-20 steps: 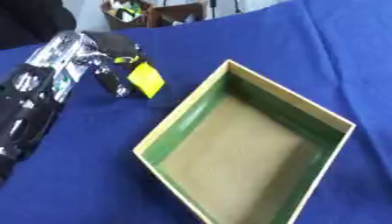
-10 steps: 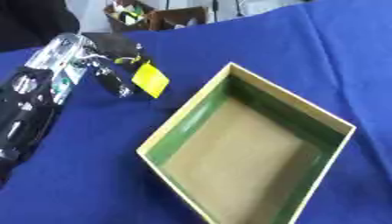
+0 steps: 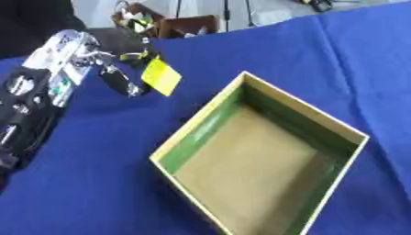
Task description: Pick up objects on the table and place them in the box.
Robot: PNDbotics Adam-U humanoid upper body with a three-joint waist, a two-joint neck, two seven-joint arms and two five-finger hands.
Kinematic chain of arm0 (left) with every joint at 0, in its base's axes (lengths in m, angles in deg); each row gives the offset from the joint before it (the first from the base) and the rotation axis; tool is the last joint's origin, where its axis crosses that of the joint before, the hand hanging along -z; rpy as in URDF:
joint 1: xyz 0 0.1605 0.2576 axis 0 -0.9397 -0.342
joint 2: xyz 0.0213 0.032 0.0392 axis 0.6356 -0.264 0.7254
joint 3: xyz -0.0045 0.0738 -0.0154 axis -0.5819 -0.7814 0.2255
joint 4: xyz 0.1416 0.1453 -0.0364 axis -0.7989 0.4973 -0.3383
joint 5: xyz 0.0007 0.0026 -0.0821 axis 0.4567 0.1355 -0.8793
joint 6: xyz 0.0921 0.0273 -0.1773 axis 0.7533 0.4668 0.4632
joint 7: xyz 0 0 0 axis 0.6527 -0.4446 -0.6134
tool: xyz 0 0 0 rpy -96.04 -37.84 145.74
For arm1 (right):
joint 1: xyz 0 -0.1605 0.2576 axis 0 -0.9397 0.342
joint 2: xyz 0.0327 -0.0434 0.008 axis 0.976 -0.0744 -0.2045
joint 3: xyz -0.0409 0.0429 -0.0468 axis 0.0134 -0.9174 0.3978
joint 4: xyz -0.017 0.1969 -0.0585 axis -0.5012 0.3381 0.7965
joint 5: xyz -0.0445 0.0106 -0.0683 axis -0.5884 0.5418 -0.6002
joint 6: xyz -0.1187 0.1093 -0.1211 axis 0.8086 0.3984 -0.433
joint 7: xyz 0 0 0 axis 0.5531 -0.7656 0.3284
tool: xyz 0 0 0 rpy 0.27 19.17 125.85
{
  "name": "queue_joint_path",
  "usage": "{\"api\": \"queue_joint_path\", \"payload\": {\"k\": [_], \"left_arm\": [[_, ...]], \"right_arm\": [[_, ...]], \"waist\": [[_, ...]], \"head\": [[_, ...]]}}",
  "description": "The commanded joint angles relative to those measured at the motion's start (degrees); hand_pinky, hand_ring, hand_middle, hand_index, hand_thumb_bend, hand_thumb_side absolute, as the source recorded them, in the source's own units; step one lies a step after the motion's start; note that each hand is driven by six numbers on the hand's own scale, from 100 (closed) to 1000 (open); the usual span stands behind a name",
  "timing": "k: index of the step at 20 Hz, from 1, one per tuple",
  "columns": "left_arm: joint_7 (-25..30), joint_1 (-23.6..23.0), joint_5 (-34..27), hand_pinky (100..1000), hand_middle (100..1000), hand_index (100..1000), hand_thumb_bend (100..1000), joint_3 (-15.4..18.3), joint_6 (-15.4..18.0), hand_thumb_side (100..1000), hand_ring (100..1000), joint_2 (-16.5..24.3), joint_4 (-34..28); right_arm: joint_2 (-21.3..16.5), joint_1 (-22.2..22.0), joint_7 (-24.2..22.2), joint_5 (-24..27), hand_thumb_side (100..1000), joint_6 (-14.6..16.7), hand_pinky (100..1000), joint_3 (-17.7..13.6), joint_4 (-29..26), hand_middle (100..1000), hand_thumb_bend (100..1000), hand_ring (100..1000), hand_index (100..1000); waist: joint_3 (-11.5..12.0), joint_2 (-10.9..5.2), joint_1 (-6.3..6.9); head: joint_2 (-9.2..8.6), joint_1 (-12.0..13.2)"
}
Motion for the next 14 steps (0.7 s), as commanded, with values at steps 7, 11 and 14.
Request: {"api": "queue_joint_path", "payload": {"k": [7,11,14], "left_arm": [[6.9,0.8,-19.9,214,307,335,100,-2.6,-9.0,255,427,1.4,-18.1],[10.7,1.5,-22.4,216,302,335,100,-4.5,-13.0,254,430,-1.5,-22.5],[12.8,1.9,-21.4,217,299,336,100,-6.1,-14.3,254,430,-4.2,-22.7]], "right_arm": [[-1.6,0.4,0.6,1.1,686,0.0,528,-0.6,-1.3,535,298,590,678],[-1.8,0.6,0.6,1.6,683,-0.1,531,-0.5,-1.3,536,291,591,678],[-1.9,0.9,0.7,2.0,681,0.0,533,-0.4,-1.3,537,287,593,678]], "waist": [[1.4,-3.67,-1.72],[1.7,-4.85,-2.21],[1.7,-5.54,-2.51]], "head": [[2.07,-1.6],[2.45,-1.9],[2.73,-2.0]]}}
